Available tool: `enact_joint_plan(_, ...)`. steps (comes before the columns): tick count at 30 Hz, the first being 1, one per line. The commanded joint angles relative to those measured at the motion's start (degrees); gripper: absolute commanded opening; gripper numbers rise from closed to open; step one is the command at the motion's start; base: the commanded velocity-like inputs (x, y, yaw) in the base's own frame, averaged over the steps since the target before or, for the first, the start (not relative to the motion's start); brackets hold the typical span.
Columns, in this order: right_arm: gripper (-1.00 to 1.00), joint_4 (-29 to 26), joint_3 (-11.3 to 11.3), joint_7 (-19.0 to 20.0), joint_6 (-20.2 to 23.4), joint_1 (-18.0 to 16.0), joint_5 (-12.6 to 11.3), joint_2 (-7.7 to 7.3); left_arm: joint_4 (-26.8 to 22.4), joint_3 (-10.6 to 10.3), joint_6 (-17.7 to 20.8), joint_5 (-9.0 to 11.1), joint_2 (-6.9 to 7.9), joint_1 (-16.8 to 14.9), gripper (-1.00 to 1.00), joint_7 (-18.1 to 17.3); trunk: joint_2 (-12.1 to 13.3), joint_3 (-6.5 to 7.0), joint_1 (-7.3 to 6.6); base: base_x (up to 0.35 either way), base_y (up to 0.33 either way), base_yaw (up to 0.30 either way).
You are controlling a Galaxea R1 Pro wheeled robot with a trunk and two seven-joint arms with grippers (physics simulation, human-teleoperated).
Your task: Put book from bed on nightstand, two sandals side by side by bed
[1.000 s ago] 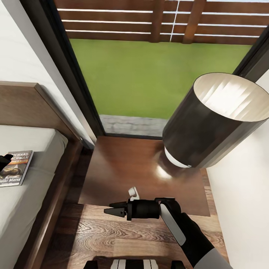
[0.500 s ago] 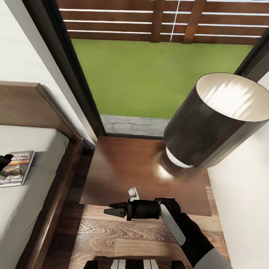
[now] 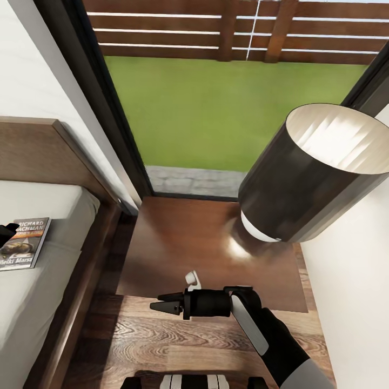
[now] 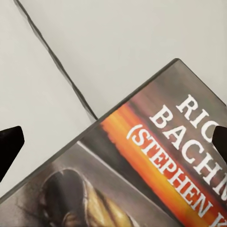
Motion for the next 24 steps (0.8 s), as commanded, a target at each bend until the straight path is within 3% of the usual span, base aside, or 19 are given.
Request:
enact_joint_plan(1,1.00,0.01,0.02,-0.02,0.34,-0.03,-0.29,0.00,-0.07,0.06,0.31,0.60,-0.01,-0.02,1.00,0.31,-0.01,-0.03,0.00,0.000,0.000,0.000)
enact_joint_plan(10,1.00,0.01,0.02,-0.02,0.34,-0.03,-0.29,0.00,-0.06,0.06,0.29,0.60,-0.01,-0.02,1.00,0.31,-0.01,-0.03,0.00,0.000,0.000,0.000)
enact_joint_plan(15,1.00,0.01,0.02,-0.02,0.34,-0.03,-0.29,0.00,-0.06,0.06,0.29,0.60,-0.01,-0.02,1.00,0.31,-2.02,-0.93,1.09,0.000,0.000,0.000)
enact_joint_plan(24,1.00,0.01,0.02,-0.02,0.34,-0.03,-0.29,0.00,-0.11,0.12,0.29,0.57,-0.01,-0.02,1.00,0.31,-2.02,-0.93,1.09,0.000,0.000,0.000)
